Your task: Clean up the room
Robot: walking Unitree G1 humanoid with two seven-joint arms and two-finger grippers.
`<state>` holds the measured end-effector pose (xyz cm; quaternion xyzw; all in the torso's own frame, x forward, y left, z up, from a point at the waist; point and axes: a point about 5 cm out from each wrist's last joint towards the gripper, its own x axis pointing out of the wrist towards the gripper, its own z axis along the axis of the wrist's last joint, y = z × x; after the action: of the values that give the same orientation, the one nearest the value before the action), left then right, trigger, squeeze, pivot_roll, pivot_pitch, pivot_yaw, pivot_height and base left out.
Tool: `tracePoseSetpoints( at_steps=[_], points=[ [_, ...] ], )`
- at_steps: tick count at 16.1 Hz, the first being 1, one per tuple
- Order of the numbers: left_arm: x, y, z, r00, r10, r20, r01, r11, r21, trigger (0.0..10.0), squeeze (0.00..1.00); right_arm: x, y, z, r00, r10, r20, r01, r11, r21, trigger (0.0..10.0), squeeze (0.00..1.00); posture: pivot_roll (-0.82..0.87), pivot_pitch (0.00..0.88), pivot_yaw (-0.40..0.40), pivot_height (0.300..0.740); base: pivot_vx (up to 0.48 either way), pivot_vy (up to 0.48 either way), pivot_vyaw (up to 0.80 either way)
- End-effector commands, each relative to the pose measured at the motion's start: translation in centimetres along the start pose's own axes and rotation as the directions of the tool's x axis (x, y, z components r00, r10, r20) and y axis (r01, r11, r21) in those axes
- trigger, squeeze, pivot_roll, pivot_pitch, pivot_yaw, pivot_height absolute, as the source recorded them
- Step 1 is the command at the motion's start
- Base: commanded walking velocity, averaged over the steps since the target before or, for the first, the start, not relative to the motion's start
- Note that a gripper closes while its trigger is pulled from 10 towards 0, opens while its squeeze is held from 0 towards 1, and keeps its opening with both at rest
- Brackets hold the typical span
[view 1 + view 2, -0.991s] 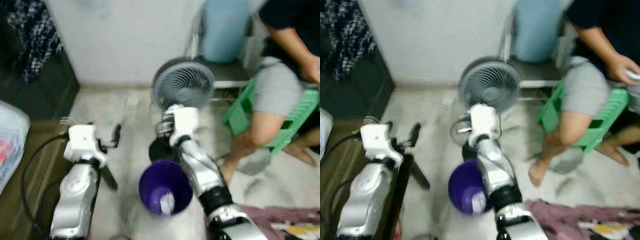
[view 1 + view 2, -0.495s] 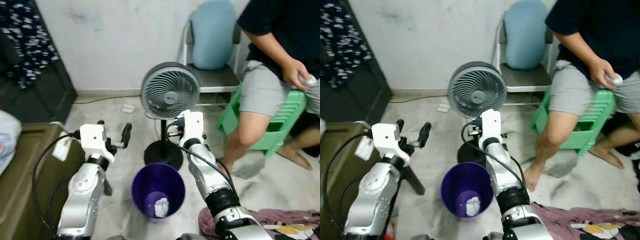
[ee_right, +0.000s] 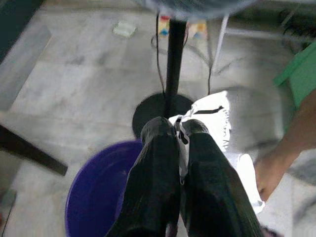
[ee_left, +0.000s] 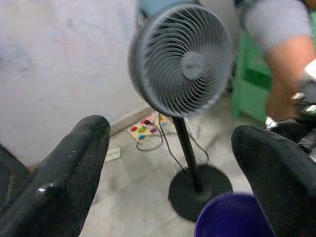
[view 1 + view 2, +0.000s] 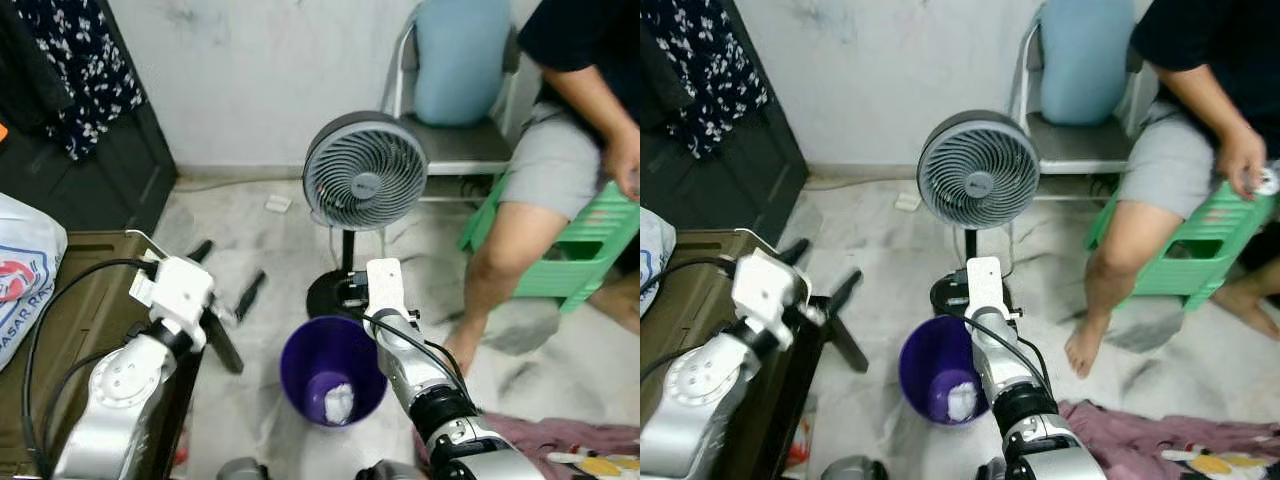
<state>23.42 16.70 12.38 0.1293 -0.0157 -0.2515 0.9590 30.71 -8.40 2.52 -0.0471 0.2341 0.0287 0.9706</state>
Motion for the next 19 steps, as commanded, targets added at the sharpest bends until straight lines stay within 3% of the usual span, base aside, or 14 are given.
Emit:
tracePoseSetpoints(
  at_steps=[1, 3, 5, 8, 10, 14, 17, 19],
  points=[
    [-0.3, -0.4, 0.5, 0.999, -0.044, 0.009, 0.044, 0.999, 0.026, 10.0, 0.00, -0.1, 0.7, -0.3, 1.000, -0.002, -0.012, 0.002, 1.000, -0.012, 10.0, 0.00, 0.05, 0.146, 0.088, 0.740, 0.000, 0.000, 0.00],
    [-1.6, -1.9, 0.3, 0.988, -0.154, -0.026, 0.156, 0.986, 0.057, 10.0, 0.00, -0.3, 0.8, -0.8, 0.999, -0.020, -0.025, 0.019, 0.999, -0.035, 10.0, 0.00, 0.05, 0.183, 0.123, 0.740, 0.000, 0.000, 0.00],
    [-2.5, -2.4, 0.3, 0.980, -0.194, -0.051, 0.197, 0.979, 0.053, 10.0, 0.00, -0.3, 0.6, -0.8, 0.999, -0.034, -0.026, 0.033, 0.999, -0.036, 10.0, 0.00, 0.06, 0.213, 0.153, 0.740, 0.000, 0.000, 0.00],
    [-3.1, -2.3, 0.4, 0.973, -0.220, -0.076, 0.223, 0.974, 0.044, 10.0, 0.00, 0.1, -0.2, -0.9, 0.997, -0.071, -0.035, 0.069, 0.997, -0.045, 10.0, 0.00, 0.09, 0.241, 0.181, 0.740, 0.000, 0.000, 0.00],
    [-3.5, -1.8, 1.0, 0.975, -0.209, -0.079, 0.212, 0.977, 0.036, 10.0, 0.00, 0.2, -2.0, -1.7, 0.991, -0.123, -0.051, 0.118, 0.989, -0.093, 10.0, 0.00, 0.12, 0.259, 0.198, 0.740, 0.000, 0.000, 0.00],
    [-4.3, -1.8, 1.0, 0.974, -0.205, -0.100, 0.209, 0.977, 0.034, 10.0, 0.00, 0.3, -2.9, -1.2, 0.989, -0.146, -0.013, 0.144, 0.986, -0.090, 10.0, 0.00, 0.12, 0.273, 0.202, 0.740, 0.000, 0.000, 0.00],
    [-4.5, -2.0, 1.0, 0.973, -0.198, -0.114, 0.203, 0.979, 0.029, 10.0, 0.00, 0.6, -2.3, 0.7, 0.990, -0.117, 0.080, 0.120, 0.992, -0.047, 10.0, 0.00, 0.12, 0.271, 0.202, 0.740, 0.000, 0.000, 0.00],
    [-4.6, -2.0, 0.9, 0.973, -0.197, -0.120, 0.202, 0.979, 0.029, 10.0, 0.00, 0.6, -0.8, 1.9, 0.991, -0.072, 0.111, 0.075, 0.997, -0.020, 10.0, 0.00, 0.12, 0.265, 0.200, 0.740, 0.000, 0.000, 0.00]
  ],
)
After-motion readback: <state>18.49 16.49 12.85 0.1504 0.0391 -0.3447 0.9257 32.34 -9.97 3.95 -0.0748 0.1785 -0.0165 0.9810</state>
